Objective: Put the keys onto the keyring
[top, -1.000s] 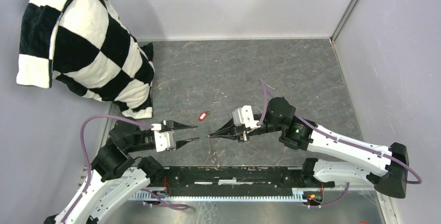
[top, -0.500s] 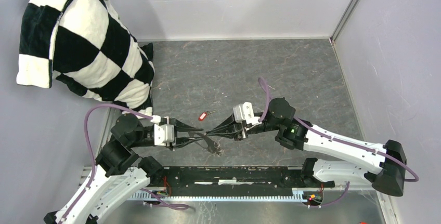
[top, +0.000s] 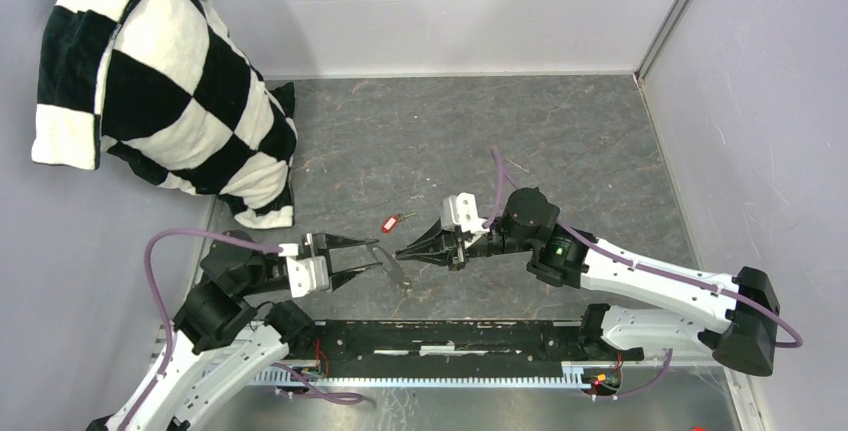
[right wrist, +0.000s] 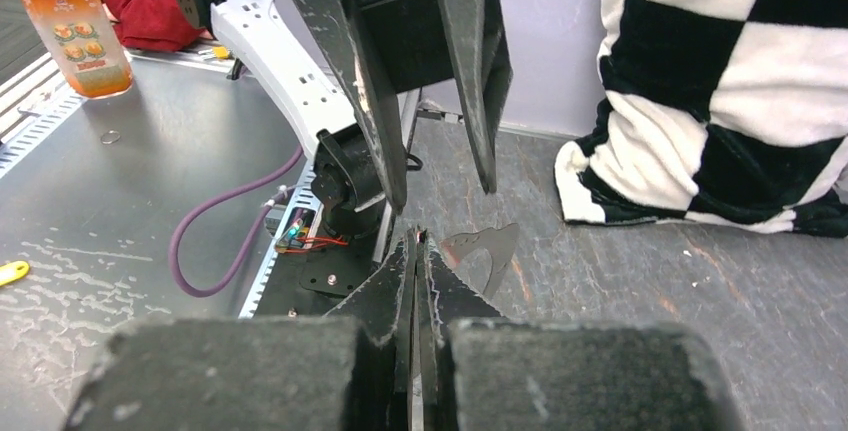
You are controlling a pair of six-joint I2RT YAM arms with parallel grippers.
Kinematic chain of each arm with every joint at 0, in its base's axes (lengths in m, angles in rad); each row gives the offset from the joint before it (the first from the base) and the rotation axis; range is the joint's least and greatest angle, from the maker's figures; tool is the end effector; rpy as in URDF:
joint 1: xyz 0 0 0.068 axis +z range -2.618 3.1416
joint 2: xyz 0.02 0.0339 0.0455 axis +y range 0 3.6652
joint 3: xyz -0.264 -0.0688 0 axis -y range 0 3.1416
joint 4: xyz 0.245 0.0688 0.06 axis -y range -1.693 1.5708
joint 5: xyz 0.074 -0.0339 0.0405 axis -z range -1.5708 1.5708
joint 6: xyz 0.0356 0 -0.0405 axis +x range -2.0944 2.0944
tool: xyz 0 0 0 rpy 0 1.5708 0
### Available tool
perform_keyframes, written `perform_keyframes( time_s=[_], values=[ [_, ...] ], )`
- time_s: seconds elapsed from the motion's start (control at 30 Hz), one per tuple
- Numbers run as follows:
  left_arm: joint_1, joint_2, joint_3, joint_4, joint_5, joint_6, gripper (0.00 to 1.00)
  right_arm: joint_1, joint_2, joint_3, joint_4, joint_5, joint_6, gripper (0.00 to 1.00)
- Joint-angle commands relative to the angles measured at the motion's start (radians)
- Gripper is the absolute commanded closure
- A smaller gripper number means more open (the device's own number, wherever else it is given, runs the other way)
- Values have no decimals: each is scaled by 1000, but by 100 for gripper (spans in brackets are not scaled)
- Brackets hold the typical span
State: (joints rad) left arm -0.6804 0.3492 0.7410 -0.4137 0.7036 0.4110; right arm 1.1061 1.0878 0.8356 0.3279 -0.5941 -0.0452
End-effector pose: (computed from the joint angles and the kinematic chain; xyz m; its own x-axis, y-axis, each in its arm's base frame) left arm 0.0450 -0.0661 0.3506 0.3769 0.0869 -0.9222 0.9075 0.1648 0.3864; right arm 0.0955 0.2349 0.3521 0.0786 0.0733 -0.9942 -0.9884 -0.1244 -0.0873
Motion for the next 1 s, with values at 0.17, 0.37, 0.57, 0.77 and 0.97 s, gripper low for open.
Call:
perform_keyframes(
  time_s=[0.17, 0.37, 0.57, 0.77, 0.97],
  values=[
    [-1, -53, 10, -52, -31, 57, 71, 5, 20, 49, 49, 83, 118, 100],
    [-1, 34, 40, -170, 57, 7, 86, 5, 23, 6, 168, 62, 211, 100],
    [-1, 81, 61, -247, 61, 50, 90, 5, 23, -16, 203, 61, 246, 100],
    [-1, 82, 59, -160, 9, 19, 69, 5, 37, -28, 246, 30, 281, 100],
    [-1, 102, 67, -161, 41, 17, 59, 4, 44, -55, 324, 3, 336, 100]
  ],
)
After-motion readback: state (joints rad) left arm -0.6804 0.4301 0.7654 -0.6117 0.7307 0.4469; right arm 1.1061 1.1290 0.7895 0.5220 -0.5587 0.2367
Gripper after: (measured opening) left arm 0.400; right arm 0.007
